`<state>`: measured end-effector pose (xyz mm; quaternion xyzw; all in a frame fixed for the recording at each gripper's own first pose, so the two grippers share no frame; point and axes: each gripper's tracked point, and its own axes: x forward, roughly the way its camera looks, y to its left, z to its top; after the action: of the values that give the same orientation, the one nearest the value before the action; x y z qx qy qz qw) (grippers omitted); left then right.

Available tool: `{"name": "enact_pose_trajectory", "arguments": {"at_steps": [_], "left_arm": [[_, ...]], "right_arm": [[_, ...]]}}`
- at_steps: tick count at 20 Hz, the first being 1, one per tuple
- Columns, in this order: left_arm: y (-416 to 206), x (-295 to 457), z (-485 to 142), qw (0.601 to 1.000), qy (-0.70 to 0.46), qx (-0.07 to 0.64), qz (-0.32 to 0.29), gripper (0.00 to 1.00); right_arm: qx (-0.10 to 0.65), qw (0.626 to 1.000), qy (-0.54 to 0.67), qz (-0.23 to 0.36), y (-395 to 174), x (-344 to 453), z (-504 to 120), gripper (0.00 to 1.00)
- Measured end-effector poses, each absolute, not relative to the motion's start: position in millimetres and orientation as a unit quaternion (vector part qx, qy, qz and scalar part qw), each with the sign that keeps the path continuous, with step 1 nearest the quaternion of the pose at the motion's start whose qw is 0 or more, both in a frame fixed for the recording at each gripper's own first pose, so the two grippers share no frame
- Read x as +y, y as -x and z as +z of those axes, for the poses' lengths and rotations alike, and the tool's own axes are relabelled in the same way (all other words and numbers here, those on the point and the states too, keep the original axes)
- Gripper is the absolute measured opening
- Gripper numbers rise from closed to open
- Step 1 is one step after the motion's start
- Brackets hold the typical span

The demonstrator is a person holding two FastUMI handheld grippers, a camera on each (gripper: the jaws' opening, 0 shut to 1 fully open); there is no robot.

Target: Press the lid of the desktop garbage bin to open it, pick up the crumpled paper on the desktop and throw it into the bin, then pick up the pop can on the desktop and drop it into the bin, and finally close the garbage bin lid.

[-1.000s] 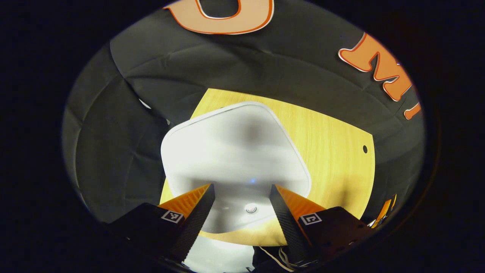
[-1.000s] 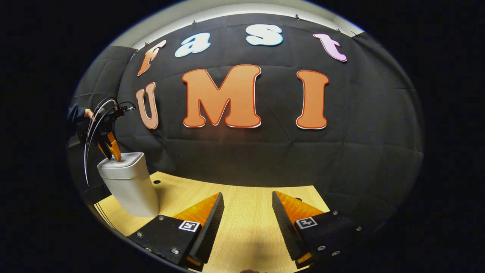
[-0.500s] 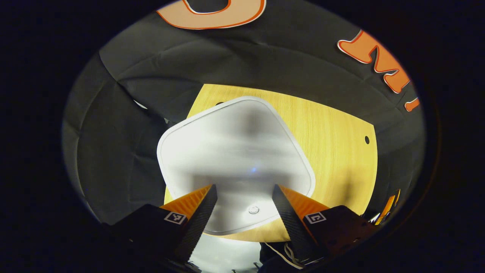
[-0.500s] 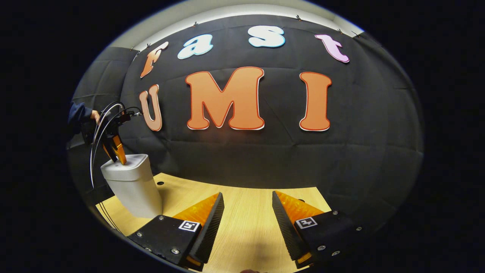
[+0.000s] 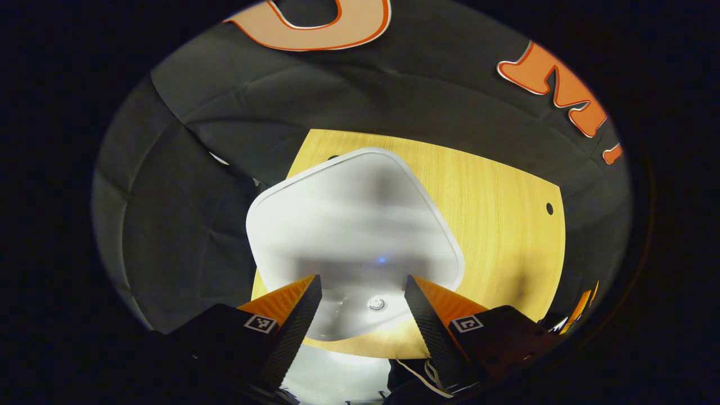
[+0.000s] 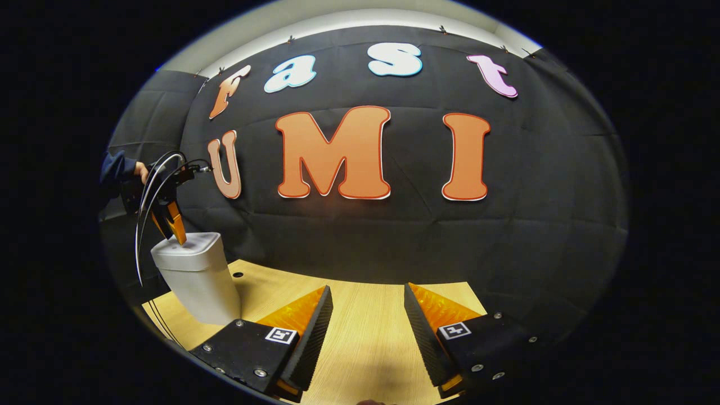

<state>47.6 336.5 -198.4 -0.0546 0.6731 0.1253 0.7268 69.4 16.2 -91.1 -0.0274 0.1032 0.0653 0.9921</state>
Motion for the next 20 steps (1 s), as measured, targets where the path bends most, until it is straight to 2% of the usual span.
{"name": "enact_pose_trajectory", "arguments": {"at_steps": [10,20], "left_arm": [[-51,302,-144,0.782,0.018,0.613,0.112,0.98],[-61,294,-95,0.848,-0.043,0.508,0.146,0.98]], "right_arm": [[0.093,0.992,0.032,0.080,-61,26,-84,0.77],[0.080,0.992,0.036,0.085,-52,26,-73,0.76]]}}
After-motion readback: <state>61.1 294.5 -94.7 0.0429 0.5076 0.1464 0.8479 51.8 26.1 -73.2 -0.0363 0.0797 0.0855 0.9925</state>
